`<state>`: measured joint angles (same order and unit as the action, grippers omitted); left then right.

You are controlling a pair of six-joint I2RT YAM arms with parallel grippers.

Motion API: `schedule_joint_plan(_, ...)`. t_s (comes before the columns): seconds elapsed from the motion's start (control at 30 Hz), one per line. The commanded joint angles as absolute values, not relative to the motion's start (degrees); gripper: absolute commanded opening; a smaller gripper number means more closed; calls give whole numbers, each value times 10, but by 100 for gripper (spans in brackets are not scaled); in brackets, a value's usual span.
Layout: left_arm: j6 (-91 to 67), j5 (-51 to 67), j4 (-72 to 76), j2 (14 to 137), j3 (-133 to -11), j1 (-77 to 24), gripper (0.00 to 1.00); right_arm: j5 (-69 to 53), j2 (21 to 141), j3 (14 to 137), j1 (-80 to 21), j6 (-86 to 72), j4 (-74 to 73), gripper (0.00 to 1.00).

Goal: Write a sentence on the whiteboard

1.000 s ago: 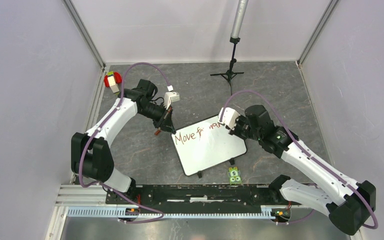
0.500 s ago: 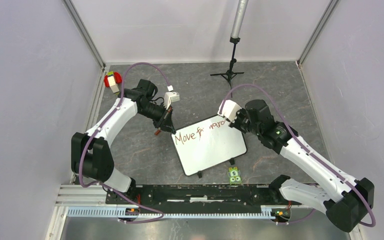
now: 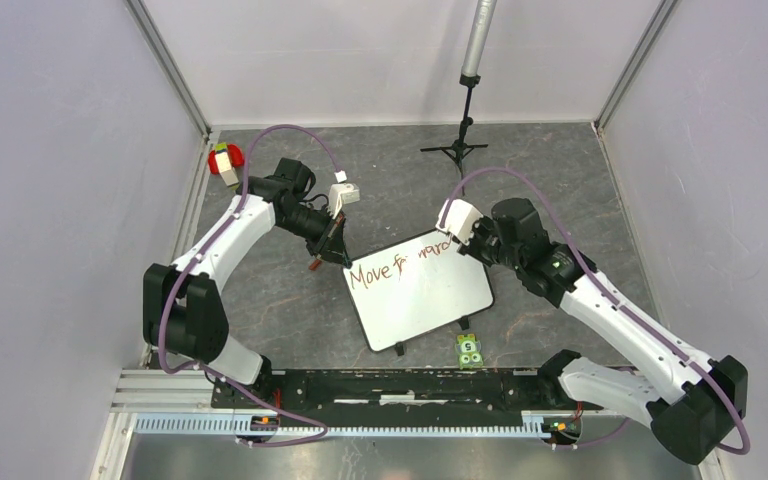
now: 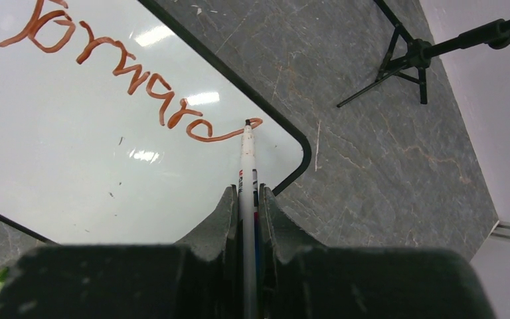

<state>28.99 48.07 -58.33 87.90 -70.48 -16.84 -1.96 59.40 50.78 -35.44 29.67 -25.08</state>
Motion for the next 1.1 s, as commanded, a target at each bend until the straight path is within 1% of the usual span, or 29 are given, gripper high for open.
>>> schedule_joint_plan(0.0, 313, 443, -585, 902, -697, -184, 2, -50, 582, 484, -352, 288, -268, 0)
schedule_joint_plan(0.27, 313, 442, -585, 903, -698, -185, 2, -61, 568, 462, -352, 297, -284, 0)
schedule_joint_plan(0.3, 312, 442, -585, 902, -697, -185, 2, -60, 566, 535, -351, 298, -286, 0)
schedule_joint_plan(0.33, 313, 442, -585, 902, -697, -185, 2, -58, 565, 460, -352, 301, -288, 0)
schedule_joint_plan(0.8, 313, 443, -585, 901, -699, -185, 3, -37, 556, 499, -352, 318, -334, 0)
schedule_joint_plan(0.97, 308, 442, -584, 899, -705, -184, 11, -68, 545, 536, -352, 310, -329, 0)
schedule_joint_plan(1.03, 305, 444, -584, 895, -711, -185, 20, -86, 536, 545, -352, 307, -323, 0)
schedule_joint_plan(1.07, 304, 444, -585, 892, -714, -185, 27, -98, 534, 549, -352, 306, -320, 0)
